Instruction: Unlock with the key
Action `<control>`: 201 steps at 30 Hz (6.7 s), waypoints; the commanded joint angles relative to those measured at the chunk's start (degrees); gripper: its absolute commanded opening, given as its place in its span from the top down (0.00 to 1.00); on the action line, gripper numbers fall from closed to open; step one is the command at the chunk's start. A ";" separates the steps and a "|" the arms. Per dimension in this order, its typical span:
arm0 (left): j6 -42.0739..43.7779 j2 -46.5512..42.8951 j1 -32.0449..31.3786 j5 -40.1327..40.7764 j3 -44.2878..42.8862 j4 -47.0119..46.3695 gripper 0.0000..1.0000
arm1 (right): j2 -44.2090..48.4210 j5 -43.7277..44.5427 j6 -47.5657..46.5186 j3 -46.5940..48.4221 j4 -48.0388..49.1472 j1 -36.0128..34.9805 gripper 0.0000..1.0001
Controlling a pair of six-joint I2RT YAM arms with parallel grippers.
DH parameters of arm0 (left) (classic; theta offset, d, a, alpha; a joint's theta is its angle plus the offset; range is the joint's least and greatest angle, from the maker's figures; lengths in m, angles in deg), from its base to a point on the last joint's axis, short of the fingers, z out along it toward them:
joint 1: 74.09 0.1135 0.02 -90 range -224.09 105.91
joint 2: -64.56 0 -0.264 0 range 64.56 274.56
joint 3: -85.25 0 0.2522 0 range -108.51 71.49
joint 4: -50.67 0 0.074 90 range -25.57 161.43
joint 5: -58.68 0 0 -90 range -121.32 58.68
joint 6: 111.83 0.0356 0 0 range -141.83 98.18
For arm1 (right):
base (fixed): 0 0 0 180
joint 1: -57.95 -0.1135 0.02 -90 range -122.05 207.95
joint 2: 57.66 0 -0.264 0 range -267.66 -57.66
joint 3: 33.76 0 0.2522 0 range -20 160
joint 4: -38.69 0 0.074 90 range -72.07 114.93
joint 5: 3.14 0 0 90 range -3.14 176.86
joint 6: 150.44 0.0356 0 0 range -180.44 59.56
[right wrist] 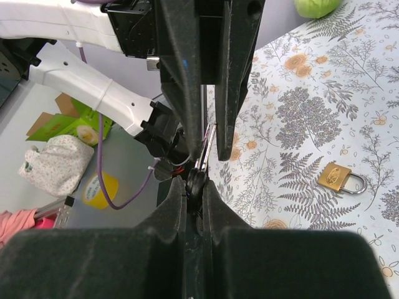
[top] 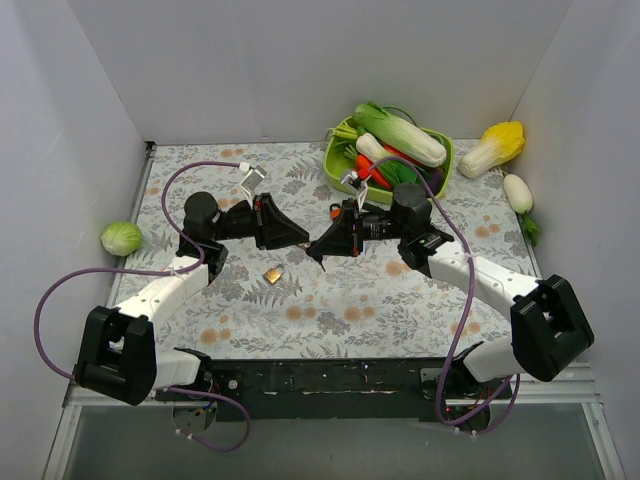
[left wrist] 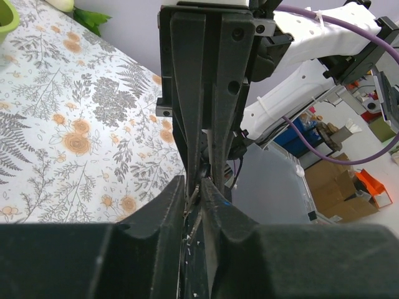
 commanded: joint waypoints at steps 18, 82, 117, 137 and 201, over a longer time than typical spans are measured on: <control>0.19 -0.18 -0.41 -1.42 -0.58 -0.57 1.00 | 0.05 -1.37 2.86 0.20 5.60 0.34 0.99; 8.97 -1.67 -0.94 1.21 -3.04 11.29 1.00 | 3.21 6.80 -10.85 2.13 -9.07 -1.77 0.48; 9.85 -2.37 -1.12 6.04 -3.04 12.96 0.86 | 1.98 6.27 -8.74 -0.33 -6.70 -2.29 0.99; 18.90 -8.43 -8.05 57.25 -2.34 35.52 0.02 | 19.90 39.83 -17.16 -3.32 -30.86 12.21 0.99; 7.74 63.72 -24.06 94.55 -72.04 75.89 0.29 | 40.30 37.30 -14.10 -16.42 -27.79 12.21 0.99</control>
